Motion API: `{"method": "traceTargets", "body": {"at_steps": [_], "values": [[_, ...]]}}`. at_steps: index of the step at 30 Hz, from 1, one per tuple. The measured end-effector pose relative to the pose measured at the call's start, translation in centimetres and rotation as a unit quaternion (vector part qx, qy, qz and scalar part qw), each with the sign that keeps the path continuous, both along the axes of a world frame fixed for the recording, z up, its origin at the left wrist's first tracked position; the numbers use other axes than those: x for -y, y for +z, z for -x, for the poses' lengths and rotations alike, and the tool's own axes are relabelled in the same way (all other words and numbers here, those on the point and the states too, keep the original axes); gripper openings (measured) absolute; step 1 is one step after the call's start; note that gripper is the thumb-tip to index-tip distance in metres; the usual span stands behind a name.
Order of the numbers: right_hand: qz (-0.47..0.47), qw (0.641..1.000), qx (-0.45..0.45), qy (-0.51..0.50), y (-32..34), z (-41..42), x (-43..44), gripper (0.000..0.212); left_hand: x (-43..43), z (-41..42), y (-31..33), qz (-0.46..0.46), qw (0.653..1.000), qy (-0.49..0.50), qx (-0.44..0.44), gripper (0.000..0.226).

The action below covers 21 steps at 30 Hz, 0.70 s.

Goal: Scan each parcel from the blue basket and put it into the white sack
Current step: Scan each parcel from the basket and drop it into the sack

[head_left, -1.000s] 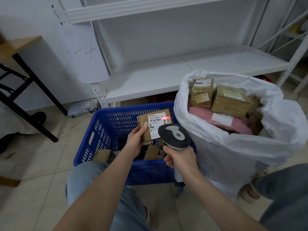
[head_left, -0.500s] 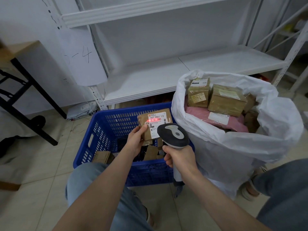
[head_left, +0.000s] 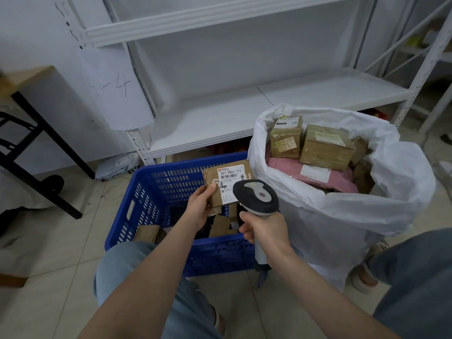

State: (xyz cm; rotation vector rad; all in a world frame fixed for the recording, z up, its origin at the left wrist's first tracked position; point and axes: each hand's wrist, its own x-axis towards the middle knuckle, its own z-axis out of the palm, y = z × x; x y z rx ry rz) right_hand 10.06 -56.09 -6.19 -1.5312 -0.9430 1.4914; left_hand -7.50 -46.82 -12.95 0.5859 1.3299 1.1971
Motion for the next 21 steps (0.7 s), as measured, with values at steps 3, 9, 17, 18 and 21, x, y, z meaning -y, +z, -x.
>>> {"method": "traceTargets", "body": {"at_steps": [3,9,17,18,21], "values": [[-0.012,1.000,-0.004,-0.007,0.2,-0.2,0.2,0.005,-0.1,-0.1,0.0,-0.001,1.000,-0.002,0.003,0.049],[-0.043,0.998,-0.015,-0.045,2.4,-1.8,-1.1,0.007,-1.9,-1.1,3.6,-0.055,0.998,-0.019,-0.033,0.050],[-0.127,0.973,-0.025,-0.191,6.1,-9.8,-5.3,0.013,-7.3,-12.4,11.7,-0.135,0.965,-0.156,-0.160,0.053],[-0.131,0.969,-0.026,-0.210,6.3,-11.1,-5.6,0.013,-7.6,-14.7,12.2,-0.135,0.957,-0.181,-0.180,0.061],[-0.124,0.956,0.005,-0.267,6.4,-15.3,-6.4,0.011,-7.9,-21.3,12.9,-0.130,0.924,-0.243,-0.266,0.081]]}}
